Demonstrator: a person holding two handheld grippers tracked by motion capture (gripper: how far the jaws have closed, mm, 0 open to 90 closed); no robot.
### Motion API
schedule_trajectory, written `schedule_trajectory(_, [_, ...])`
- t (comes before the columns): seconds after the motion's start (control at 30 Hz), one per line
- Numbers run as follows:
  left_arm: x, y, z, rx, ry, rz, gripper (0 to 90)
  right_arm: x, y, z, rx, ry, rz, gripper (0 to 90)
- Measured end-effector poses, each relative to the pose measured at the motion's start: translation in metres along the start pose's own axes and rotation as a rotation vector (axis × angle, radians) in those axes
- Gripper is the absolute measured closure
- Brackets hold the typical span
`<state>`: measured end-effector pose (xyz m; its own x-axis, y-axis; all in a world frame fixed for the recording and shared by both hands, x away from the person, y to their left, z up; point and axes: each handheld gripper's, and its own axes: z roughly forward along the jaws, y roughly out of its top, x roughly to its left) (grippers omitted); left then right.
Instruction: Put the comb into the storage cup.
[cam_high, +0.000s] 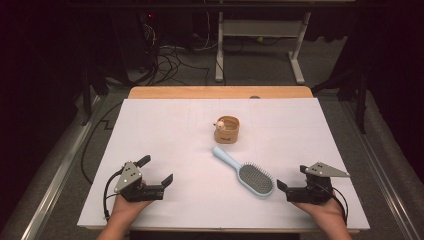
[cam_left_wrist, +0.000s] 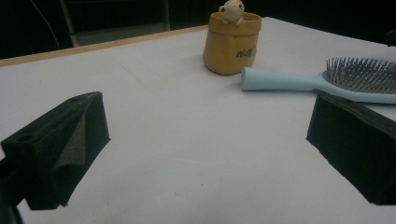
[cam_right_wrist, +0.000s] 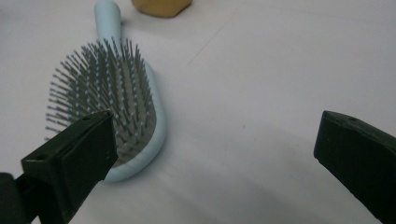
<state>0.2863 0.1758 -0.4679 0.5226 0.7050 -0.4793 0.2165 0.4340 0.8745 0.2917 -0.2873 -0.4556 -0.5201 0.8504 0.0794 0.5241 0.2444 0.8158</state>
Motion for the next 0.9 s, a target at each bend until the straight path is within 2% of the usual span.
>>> schedule_trajectory(0.2, [0.002, 0.002, 0.0, -0.011, 0.002, -0.005, 0.1, 0.007, 0.0, 0.008, 0.103, 0.031, -0.038, 0.0])
schedule_trajectory(0.37, [0.003, 0.002, 0.0, -0.016, 0.011, -0.004, 0.1, 0.013, 0.003, 0.01, 0.147, 0.038, -0.075, 0.0])
schedule_trajectory(0.67, [0.006, 0.002, 0.002, -0.015, 0.01, -0.002, 0.1, 0.013, 0.003, 0.013, 0.244, 0.057, -0.078, 0.1])
schedule_trajectory(0.8, [0.005, 0.002, 0.001, -0.015, 0.01, -0.009, 0.1, 0.015, 0.004, 0.013, 0.284, 0.066, -0.115, 0.1])
schedule_trajectory(0.9, [0.004, 0.001, 0.001, -0.006, 0.001, 0.0, 0.1, 0.018, 0.005, 0.014, 0.306, 0.067, -0.129, 0.1])
